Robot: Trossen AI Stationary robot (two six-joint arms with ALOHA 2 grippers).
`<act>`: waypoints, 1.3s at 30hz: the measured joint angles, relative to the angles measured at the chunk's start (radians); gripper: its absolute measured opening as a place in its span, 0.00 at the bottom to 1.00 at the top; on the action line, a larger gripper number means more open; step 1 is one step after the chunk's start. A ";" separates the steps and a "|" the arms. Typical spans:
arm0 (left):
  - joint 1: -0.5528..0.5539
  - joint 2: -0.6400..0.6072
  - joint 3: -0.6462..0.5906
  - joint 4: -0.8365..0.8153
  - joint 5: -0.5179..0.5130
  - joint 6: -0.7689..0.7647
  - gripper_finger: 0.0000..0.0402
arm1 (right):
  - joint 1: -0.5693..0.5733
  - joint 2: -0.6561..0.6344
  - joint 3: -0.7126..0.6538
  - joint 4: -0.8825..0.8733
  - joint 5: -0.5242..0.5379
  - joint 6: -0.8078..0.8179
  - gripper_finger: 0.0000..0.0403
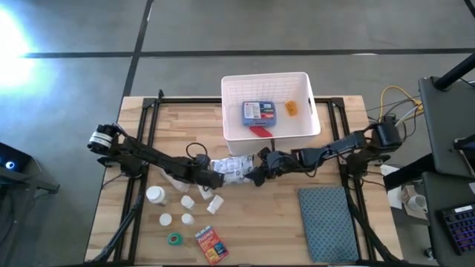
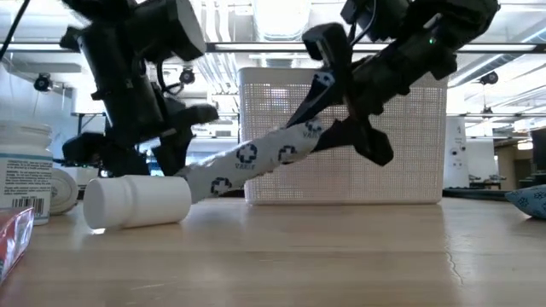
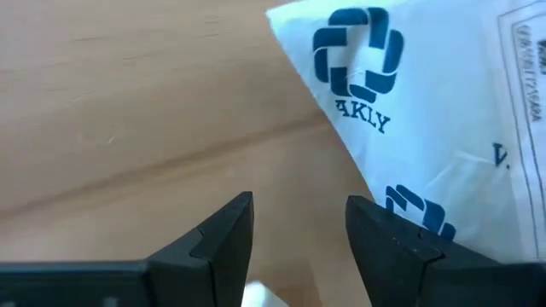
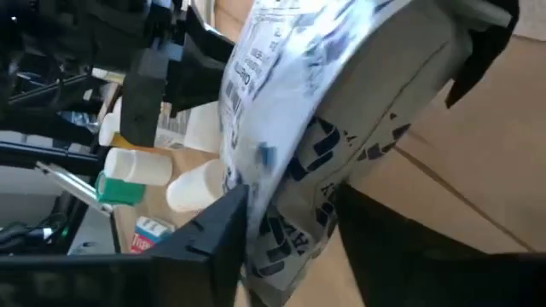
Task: Pick & place medical supplies in basket/bin
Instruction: Put the white mailer bag into the white bin
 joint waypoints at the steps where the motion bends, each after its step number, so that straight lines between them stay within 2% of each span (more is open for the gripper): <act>1: 0.000 0.000 0.019 -0.034 -0.001 0.000 0.42 | 0.003 -0.012 0.000 -0.010 0.002 0.000 0.36; 8: -0.028 -0.003 0.222 -0.311 -0.020 0.052 0.41 | 0.058 -0.119 0.002 -0.082 0.005 -0.002 0.14; 13: -0.089 -0.004 0.415 -0.482 -0.133 0.054 0.41 | 0.126 -0.219 0.005 -0.088 0.023 -0.012 0.05; 18: -0.136 -0.005 0.592 -0.586 -0.270 0.038 0.41 | 0.196 -0.339 0.036 -0.075 0.141 -0.059 0.03; 24: -0.137 -0.005 0.766 -0.621 -0.416 0.054 0.41 | 0.218 -0.454 0.134 -0.109 0.343 -0.222 0.03; 27: -0.140 -0.007 0.863 -0.579 -0.550 0.116 0.41 | 0.201 -0.478 0.208 -0.233 0.442 -0.313 0.02; 30: -0.101 0.001 0.953 -0.551 -0.670 0.244 0.41 | 0.155 -0.485 0.308 -0.405 0.468 -0.364 0.02; 32: -0.046 0.014 1.006 -0.556 -0.678 0.364 0.41 | 0.109 -0.484 0.377 -0.487 0.466 -0.388 0.02; 34: 0.022 0.032 1.058 -0.546 -0.628 0.449 0.41 | 0.058 -0.467 0.425 -0.571 0.466 -0.416 0.02; 37: 0.064 0.049 1.107 -0.554 -0.536 0.494 0.41 | -0.011 -0.444 0.481 -0.649 0.431 -0.464 0.02; 39: 0.050 0.049 1.116 -0.562 -0.526 0.510 0.41 | -0.034 -0.445 0.529 -0.692 0.384 -0.483 0.02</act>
